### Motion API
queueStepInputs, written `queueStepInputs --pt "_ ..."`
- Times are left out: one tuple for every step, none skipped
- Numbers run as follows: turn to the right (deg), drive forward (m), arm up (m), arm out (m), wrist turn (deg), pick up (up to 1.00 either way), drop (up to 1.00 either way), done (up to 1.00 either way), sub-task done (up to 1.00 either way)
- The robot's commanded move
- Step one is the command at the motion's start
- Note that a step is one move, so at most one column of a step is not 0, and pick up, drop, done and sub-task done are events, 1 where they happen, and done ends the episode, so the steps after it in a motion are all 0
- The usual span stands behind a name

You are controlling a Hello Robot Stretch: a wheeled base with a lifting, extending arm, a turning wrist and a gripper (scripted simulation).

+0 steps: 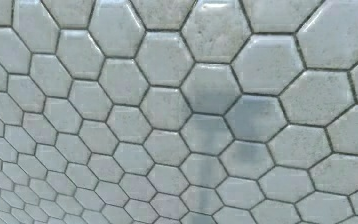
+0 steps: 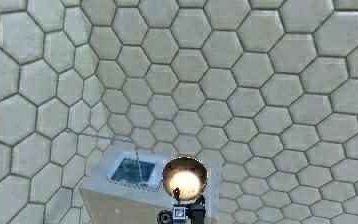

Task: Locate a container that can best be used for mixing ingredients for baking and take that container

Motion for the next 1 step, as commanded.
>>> queueStepInputs --pt "0.0 0.00 0.10 0.00 0.0 0.00 0.00 0.00 0.00"
